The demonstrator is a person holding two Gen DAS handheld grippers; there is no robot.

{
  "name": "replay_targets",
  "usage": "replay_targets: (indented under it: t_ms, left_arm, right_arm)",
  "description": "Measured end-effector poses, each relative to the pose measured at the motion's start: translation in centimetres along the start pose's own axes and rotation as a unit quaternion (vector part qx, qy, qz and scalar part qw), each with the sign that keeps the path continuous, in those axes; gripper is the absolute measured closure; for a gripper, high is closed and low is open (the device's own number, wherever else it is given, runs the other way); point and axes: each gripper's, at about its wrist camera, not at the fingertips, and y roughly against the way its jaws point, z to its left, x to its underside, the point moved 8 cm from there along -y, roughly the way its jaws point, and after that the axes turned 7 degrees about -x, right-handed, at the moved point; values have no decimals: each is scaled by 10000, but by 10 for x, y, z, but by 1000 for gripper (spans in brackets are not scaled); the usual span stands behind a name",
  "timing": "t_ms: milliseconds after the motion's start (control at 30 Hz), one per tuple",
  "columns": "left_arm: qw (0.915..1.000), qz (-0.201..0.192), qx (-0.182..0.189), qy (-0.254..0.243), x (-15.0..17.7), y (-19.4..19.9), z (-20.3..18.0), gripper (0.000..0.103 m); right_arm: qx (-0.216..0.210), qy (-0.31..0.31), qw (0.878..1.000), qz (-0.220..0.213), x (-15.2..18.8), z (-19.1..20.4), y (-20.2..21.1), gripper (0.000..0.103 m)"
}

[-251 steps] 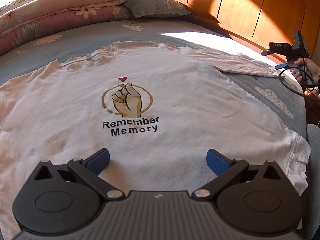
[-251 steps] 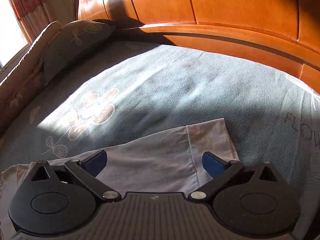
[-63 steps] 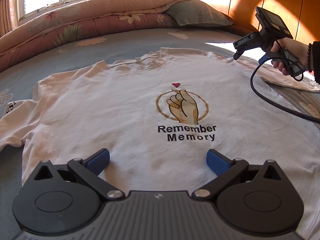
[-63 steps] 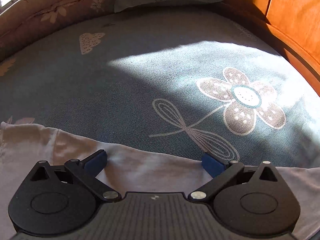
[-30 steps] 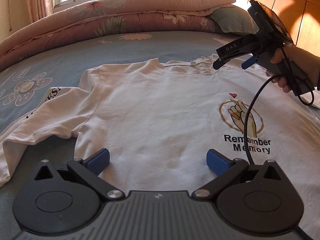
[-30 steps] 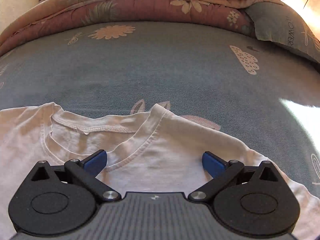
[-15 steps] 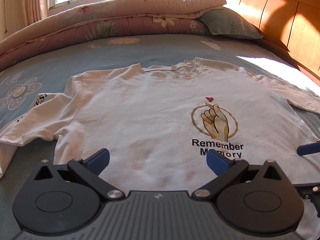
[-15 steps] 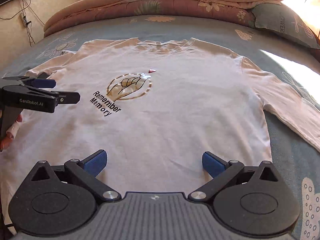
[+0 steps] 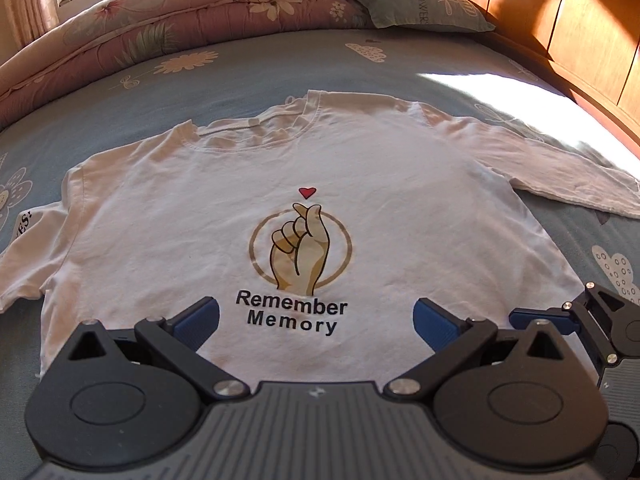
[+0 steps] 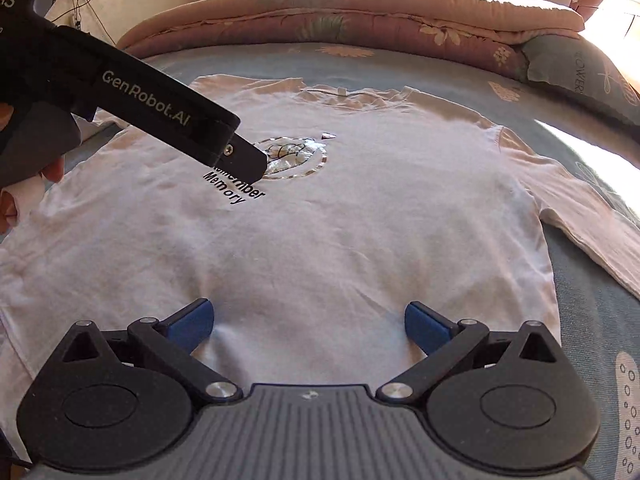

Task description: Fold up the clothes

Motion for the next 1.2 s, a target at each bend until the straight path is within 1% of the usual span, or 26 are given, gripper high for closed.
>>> replay_targets:
  t_ms: [100, 167, 267, 367, 400, 500, 633, 700, 800, 867, 1000, 1067, 1133, 1200]
  left_arm:
    - [9995, 170, -243, 142, 19, 4, 5, 1]
    - [9987, 246, -285, 350, 33, 12, 13, 1]
    - [9964, 322, -169, 770, 56, 21, 22, 1]
    - [9935, 392, -6, 1066, 81, 28, 26, 1]
    - [9930, 336, 48, 1128, 89, 31, 26, 1]
    - [9939, 85, 151, 1092, 104, 42, 26, 1]
    - [9953, -74, 205, 943, 118, 56, 23, 1]
    - [9958, -147, 200, 885, 122, 58, 23, 1]
    - [9946, -266, 201, 983, 123, 59, 26, 1]
    - [9937, -222, 210, 1081, 120, 58, 29, 1]
    - [9899, -120, 213, 1397, 104, 48, 45, 1]
    - [9860, -117, 173, 1655, 97, 39, 56, 1]
    - [9824, -133, 245, 1845, 95, 33, 63, 1]
    - [9813, -205, 311, 1887, 95, 33, 65, 1]
  right_arm:
    - [-97, 83, 9999, 89, 2, 0, 3, 0]
    - [-180, 111, 9997, 159, 4, -1, 6, 0]
    - [-282, 120, 9993, 196, 6, -2, 8, 0]
    - [-248, 133, 9993, 248, 5, -1, 6, 0]
    - [-220, 138, 9993, 256, 5, -1, 6, 0]
    - [-166, 157, 9994, 261, 5, 0, 4, 0]
    - [-156, 113, 9996, 195, 5, -2, 2, 0]
    - [-95, 116, 9997, 179, 5, -1, 2, 0]
    - [-22, 74, 9998, 177, 4, 0, 1, 0]
    - [8, 32, 9998, 199, 3, 0, 1, 0]
    - [25, -35, 9996, 281, 1, 0, 0, 0]
    - [29, -67, 9995, 311, 0, 0, 0, 0]
    - [33, -99, 9994, 341, 0, 0, -1, 0]
    - [32, -64, 9994, 337, 0, 0, -1, 0]
